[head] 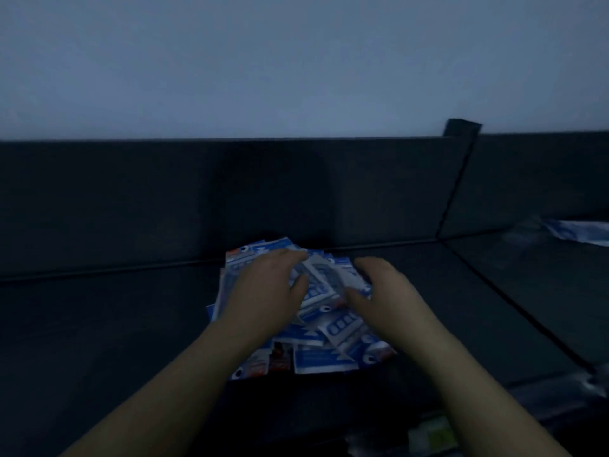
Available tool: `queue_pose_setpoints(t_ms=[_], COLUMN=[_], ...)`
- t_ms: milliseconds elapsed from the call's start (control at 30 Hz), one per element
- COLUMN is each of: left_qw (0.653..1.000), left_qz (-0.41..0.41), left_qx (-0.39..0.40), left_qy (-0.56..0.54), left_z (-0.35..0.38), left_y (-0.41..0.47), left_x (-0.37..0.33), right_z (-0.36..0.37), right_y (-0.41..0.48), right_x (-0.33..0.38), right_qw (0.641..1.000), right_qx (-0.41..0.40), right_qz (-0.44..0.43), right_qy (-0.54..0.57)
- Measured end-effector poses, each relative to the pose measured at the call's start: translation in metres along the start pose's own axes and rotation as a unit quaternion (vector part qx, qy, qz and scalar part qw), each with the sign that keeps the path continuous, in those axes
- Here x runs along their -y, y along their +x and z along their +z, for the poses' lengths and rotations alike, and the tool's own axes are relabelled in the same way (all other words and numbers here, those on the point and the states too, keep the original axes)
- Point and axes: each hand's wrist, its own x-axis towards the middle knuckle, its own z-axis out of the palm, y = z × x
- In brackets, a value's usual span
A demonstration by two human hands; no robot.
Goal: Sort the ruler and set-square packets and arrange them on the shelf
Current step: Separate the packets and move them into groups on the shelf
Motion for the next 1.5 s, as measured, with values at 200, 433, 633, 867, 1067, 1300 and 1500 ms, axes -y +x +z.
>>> queue_pose_setpoints(t_ms=[200,433,633,867,1067,1300,1500], left_qw=[0.996,0.982,0.977,0.982,0.989,0.987,0.986], left_qz=[0.089,0.179,0.187,0.155,0.087,0.075,0.075], left_qx=[0.021,0.053,0.087,0.102,0.106,0.137,0.148], left_qy=[-0.018,-0.026,-0.052,-0.043,-0.056,-0.048,0.009], left_z=[0.024,0.065,0.104,0.166,0.214,0.251,0.277], left_y=[0.019,0.045,0.075,0.127,0.158,0.186,0.215], left_x=[-0.052,-0.124,-0.186,-0.257,-0.276,-0.276,-0.269], right_z=[-0.037,-0.072,-0.109,-0.156,-0.176,-0.173,-0.164], right_y=[-0.031,-0.055,-0.058,-0.04,-0.021,0.019,0.073], right_x=[-0.047,-0.104,-0.171,-0.268,-0.33,-0.366,-0.394], right_qw=[0.993,0.982,0.975,0.977,0.981,0.986,0.987], right_qx=[-0.087,-0.133,-0.145,-0.108,-0.065,-0.048,-0.041], right_qz=[0.068,0.12,0.145,0.162,0.168,0.152,0.146], right_qy=[-0.044,-0.063,-0.084,-0.089,-0.071,-0.054,-0.057])
